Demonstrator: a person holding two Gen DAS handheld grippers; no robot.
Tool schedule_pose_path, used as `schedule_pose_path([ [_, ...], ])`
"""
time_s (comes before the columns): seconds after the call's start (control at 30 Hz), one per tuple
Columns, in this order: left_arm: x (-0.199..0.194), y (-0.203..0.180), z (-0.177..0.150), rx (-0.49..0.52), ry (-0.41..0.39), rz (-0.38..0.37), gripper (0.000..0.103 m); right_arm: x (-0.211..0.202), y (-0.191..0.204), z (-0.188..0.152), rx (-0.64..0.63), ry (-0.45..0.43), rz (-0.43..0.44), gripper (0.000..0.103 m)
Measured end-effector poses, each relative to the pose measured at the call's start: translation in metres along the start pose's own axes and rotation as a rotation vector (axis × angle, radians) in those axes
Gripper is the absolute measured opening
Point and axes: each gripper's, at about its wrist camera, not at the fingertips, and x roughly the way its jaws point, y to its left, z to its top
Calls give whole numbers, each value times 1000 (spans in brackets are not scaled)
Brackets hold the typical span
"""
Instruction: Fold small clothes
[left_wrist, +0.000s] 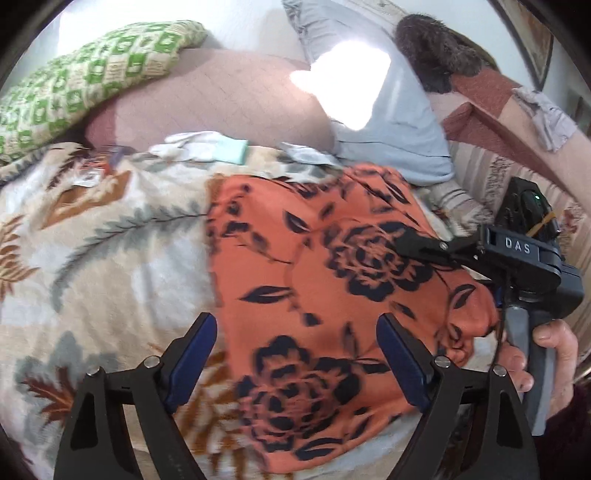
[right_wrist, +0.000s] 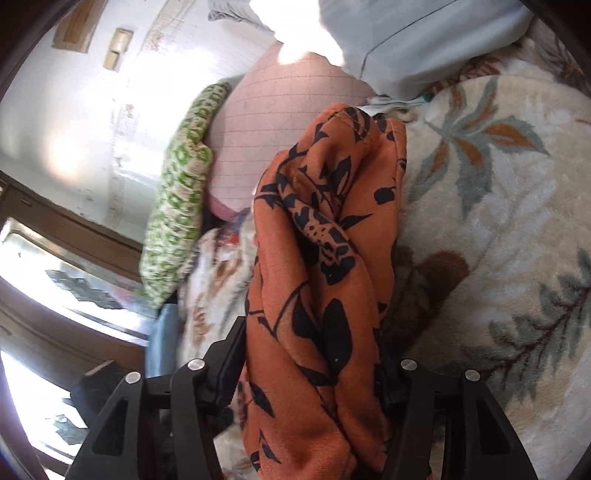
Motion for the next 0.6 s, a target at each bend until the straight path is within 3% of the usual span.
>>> schedule_pose_path([
  [0.1, 11, 37, -3, -171, 79, -32, 89, 9, -24, -1, 70, 24, -62, 60],
  [0.2, 26, 73, -7, -371, 157, -112, 89, 11, -51, 0, 170, 46, 21, 62],
  [0.27, 33, 81, -9, -432, 163, -168, 89, 12, -57, 1, 185, 54, 37, 63],
  [0.43, 58, 75, -15, -496, 199, -284, 93, 15, -56, 1, 156, 64, 27, 66],
  [0.53, 60, 62, -15, -448, 165, -270, 100, 16, -64, 1, 178, 72, 58, 67],
  [0.6, 65, 51, -15, -415, 187, -323, 100, 18, -66, 0, 184, 78, 69, 67],
])
